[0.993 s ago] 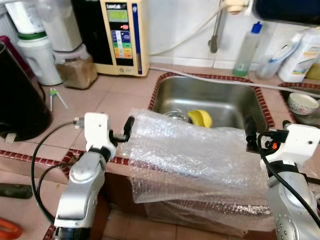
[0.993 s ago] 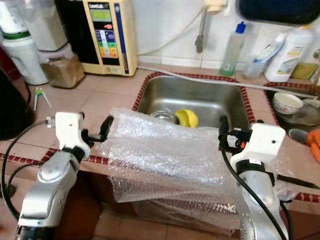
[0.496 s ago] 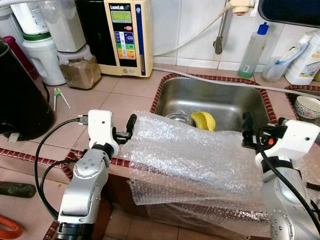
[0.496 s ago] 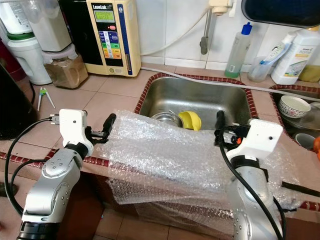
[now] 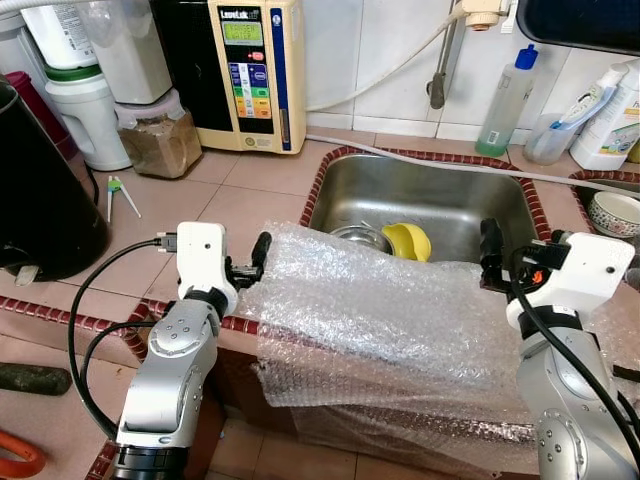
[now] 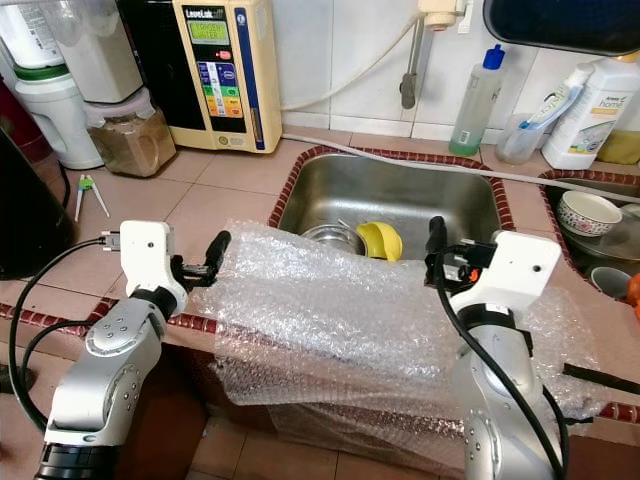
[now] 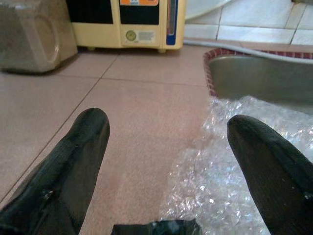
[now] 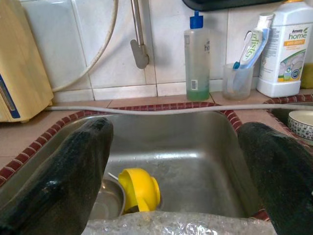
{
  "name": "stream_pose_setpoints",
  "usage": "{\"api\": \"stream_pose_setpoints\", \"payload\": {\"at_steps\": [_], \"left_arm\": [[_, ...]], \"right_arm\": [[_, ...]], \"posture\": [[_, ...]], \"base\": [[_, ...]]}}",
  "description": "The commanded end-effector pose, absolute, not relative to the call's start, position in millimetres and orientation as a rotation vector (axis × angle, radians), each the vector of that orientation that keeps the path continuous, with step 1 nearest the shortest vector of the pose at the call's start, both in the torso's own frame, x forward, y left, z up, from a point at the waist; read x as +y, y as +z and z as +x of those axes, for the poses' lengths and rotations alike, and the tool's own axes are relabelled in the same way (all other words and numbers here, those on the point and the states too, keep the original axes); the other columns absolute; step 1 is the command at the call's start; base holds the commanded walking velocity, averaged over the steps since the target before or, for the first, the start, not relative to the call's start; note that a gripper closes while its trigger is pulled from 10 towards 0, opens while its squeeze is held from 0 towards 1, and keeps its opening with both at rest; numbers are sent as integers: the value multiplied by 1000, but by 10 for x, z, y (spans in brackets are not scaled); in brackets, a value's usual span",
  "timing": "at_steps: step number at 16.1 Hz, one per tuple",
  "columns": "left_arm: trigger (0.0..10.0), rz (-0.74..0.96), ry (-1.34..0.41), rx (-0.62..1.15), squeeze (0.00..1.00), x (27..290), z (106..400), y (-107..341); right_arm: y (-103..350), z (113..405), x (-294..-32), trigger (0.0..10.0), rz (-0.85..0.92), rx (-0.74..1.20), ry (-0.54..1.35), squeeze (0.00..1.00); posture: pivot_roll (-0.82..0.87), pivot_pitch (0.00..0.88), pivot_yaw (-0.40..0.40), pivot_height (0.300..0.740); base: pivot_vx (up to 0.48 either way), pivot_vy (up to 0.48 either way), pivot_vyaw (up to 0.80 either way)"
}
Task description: Kitchen organization
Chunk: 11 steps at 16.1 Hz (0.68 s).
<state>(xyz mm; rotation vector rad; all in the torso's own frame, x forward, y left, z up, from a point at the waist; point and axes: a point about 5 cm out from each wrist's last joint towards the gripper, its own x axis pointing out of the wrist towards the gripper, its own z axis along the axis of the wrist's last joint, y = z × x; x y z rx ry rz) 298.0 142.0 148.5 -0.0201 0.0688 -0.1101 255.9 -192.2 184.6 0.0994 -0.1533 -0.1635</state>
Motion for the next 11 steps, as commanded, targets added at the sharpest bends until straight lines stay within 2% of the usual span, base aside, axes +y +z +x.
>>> {"api": "stream_pose_setpoints", "payload": {"at_steps": [1, 11], "left_arm": [[10000, -12, -114, 49, 0, 1407, 2979, 1558], [10000, -8, -114, 57, 0, 1395, 2993, 1553]], "right_arm": [[1837, 2572, -1897, 10000, 101, -143, -155, 0], [1877, 2589, -1887, 10000, 95, -159, -145, 0]], "posture": [[-35, 50, 59, 740], [-37, 42, 62, 740]], "base": [[-270, 0, 0], [-280, 0, 0]]}}
